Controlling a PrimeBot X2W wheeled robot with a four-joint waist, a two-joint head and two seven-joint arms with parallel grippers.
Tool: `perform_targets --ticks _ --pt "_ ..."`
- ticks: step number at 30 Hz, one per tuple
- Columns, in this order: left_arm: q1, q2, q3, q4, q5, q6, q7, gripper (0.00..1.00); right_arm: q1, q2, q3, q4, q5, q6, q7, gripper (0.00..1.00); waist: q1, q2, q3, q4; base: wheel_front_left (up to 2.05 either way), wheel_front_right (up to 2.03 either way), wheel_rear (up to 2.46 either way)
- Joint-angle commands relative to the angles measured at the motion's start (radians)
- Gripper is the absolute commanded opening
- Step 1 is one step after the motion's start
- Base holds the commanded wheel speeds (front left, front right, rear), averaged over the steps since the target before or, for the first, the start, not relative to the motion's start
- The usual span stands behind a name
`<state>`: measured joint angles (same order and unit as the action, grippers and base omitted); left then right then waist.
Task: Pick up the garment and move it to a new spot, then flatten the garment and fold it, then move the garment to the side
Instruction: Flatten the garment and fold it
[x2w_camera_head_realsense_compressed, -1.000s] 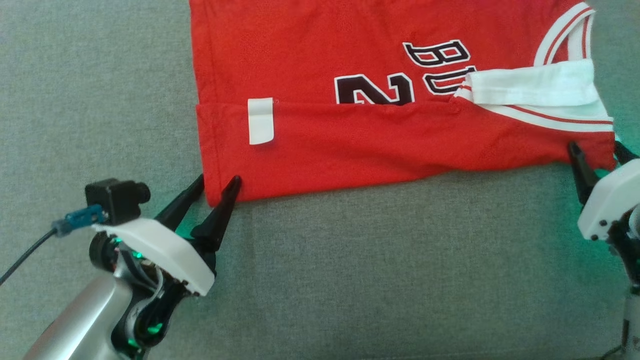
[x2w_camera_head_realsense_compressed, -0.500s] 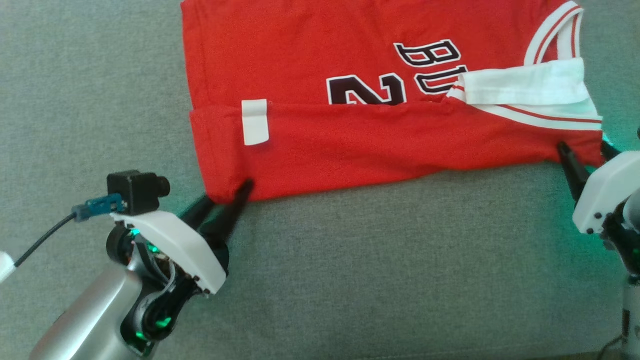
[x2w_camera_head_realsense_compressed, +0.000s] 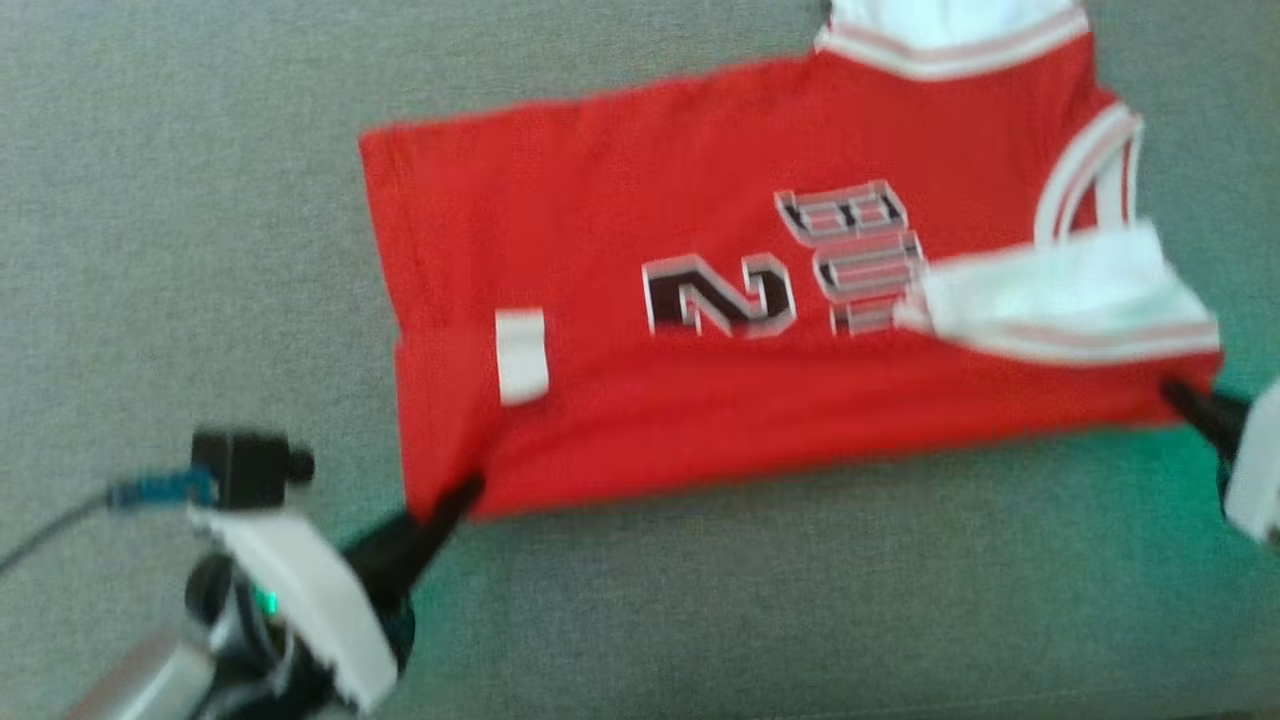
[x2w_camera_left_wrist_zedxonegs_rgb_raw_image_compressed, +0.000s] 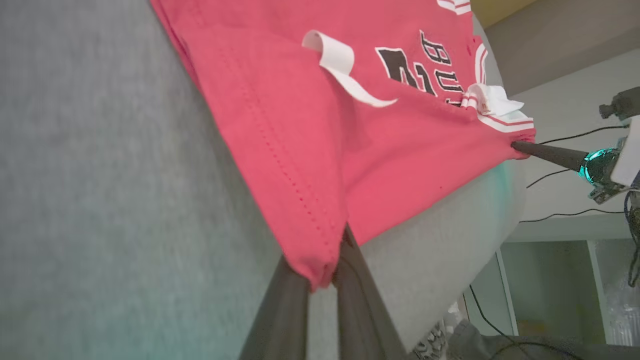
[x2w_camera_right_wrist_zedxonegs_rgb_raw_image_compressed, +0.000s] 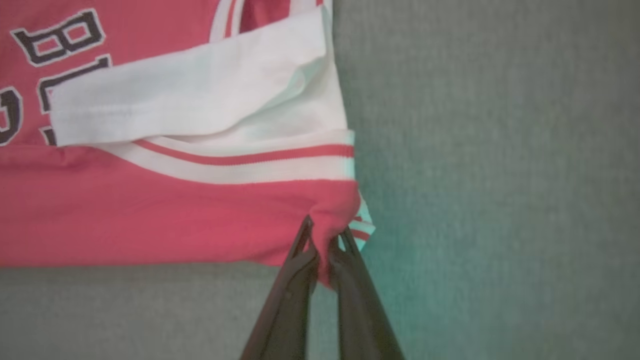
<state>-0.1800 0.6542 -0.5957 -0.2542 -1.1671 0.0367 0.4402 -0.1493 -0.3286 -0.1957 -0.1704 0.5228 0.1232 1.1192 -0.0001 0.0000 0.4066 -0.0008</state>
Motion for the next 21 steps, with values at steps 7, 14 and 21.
perform_targets --ticks 7,14,21 --pt "0.114 0.052 0.021 -0.060 0.017 0.028 -0.041 0.00 0.159 -0.059 0.029 -0.125 0.030 0.008 0.058 1.00 0.0001 0.0000 0.011 0.017 0.00 0.00 0.00" --pt "0.088 0.055 0.034 -0.026 0.090 0.057 -0.085 1.00 0.187 -0.116 0.025 -0.211 0.067 0.008 0.010 1.00 0.0001 0.0000 0.007 0.034 0.00 0.00 0.00" --pt "-0.031 0.093 0.104 -0.034 0.162 0.084 -0.113 1.00 0.002 -0.185 -0.030 -0.298 0.081 0.008 -0.003 1.00 0.0001 0.0000 0.060 0.062 0.00 0.00 0.00"
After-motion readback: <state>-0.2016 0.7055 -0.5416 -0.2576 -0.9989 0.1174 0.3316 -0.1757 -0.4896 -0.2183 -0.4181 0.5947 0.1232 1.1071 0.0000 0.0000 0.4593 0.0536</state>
